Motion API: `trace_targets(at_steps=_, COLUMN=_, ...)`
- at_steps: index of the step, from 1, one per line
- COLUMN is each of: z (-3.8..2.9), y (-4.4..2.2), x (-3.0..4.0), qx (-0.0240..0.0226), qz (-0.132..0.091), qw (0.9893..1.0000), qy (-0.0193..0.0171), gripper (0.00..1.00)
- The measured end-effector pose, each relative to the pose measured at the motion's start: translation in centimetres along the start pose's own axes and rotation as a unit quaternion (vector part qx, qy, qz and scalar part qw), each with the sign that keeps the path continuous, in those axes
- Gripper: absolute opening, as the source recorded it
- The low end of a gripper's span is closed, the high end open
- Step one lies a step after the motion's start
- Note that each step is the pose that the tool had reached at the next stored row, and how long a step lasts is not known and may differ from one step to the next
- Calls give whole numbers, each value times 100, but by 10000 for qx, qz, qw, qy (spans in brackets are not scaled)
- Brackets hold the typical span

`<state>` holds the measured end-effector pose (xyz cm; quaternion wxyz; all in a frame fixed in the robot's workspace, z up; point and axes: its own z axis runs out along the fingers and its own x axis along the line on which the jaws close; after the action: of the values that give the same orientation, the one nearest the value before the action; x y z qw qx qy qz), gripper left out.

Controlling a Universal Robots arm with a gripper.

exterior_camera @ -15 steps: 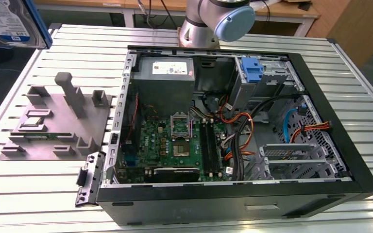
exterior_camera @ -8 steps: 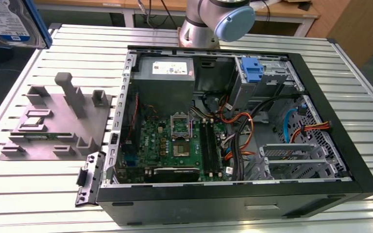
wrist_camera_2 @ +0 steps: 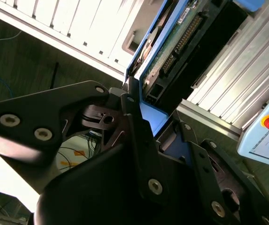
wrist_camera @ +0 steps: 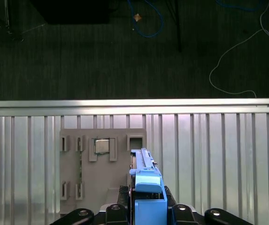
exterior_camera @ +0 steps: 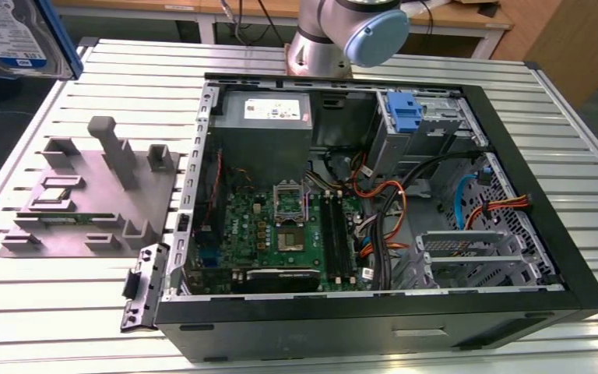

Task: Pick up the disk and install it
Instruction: 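Pick up the disk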

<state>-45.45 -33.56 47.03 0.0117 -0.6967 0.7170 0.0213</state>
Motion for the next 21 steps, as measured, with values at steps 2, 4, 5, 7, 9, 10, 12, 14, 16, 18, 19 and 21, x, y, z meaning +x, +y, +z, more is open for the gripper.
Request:
trace_targets(at_steps=2, z=0, y=0, x=10, qx=0, qz=0, qw=10000, qy=0, gripper=36)
trace_targets(at_steps=4, z=0, y=0, x=13, qx=1, qz=1, qw=10000, qy=0, gripper=36)
trace_targets(at_steps=5, z=0, y=0, x=13, qx=1, qz=1, qw=10000, qy=0, gripper=36)
trace_targets(at_steps=7, z=-7, y=0, x=14, qx=-1, qz=0, qw=10000, qy=0, gripper=36)
trace_targets(at_steps=9, z=-19, y=0, x=13, qx=1, qz=0, qw=10000, qy=0, gripper=36)
trace_targets(at_steps=10, z=-29, y=0, x=13, qx=2, qz=0, qw=10000, qy=0, gripper=36)
trace_targets(at_steps=12, z=-60, y=1, x=11, qx=1, qz=0, qw=10000, qy=0, gripper=36)
trace_targets(at_steps=14, z=-91, y=1, x=10, qx=1, qz=0, qw=10000, qy=0, gripper=36)
trace_targets(at_steps=16, z=-104, y=1, x=9, qx=0, qz=0, qw=10000, qy=0, gripper=36)
trace_targets(at_steps=18, z=-124, y=1, x=8, qx=0, qz=0, qw=10000, qy=0, gripper=36)
trace_targets(at_steps=19, z=-135, y=2, x=8, qx=0, qz=0, qw=10000, qy=0, gripper=36)
trace_targets(at_steps=21, z=-158, y=2, x=7, qx=0, qz=0, qw=10000, qy=0, gripper=36)
